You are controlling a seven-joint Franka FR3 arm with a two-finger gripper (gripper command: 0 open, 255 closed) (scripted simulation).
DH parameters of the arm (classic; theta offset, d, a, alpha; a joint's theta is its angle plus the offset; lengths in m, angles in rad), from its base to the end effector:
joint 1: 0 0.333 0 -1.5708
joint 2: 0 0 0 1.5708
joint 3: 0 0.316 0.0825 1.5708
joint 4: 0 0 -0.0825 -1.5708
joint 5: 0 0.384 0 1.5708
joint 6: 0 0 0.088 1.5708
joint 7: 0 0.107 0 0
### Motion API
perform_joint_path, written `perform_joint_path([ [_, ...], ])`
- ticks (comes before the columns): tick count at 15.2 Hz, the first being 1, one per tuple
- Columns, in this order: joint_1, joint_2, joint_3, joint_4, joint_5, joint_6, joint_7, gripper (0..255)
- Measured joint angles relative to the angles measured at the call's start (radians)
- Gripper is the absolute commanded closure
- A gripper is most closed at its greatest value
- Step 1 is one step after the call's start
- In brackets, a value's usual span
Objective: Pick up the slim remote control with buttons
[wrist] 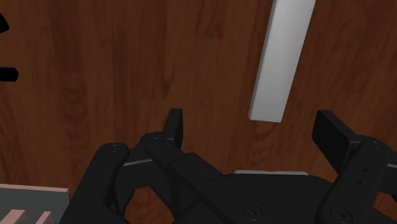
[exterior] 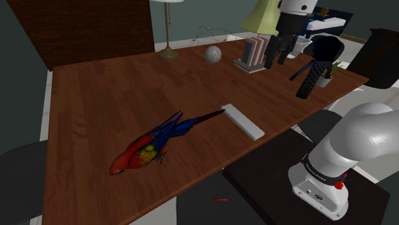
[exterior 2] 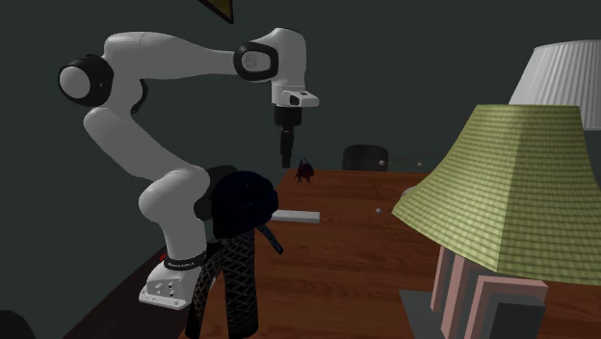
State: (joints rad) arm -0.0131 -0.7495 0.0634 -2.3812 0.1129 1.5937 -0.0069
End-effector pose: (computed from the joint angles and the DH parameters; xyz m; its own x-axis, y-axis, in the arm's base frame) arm 0.3167 0.0326 0.5689 0.9986 0.0359 -0.0385 0.0332 -0.9970 -0.0697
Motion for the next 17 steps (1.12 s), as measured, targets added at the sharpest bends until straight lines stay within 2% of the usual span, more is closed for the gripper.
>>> perform_joint_path([
  [2, 0.003, 0.001, 0.007, -0.014, 0.003, 0.015, 0.004, 0],
  [7, 0.035, -0.022, 0.072, -0.152, 0.039, 0.144, 0.041, 0],
  [11, 0.069, -0.015, 0.138, -0.264, 0.077, 0.274, 0.078, 0],
  [17, 0.114, 0.076, 0.24, -0.371, 0.129, 0.488, 0.131, 0],
])
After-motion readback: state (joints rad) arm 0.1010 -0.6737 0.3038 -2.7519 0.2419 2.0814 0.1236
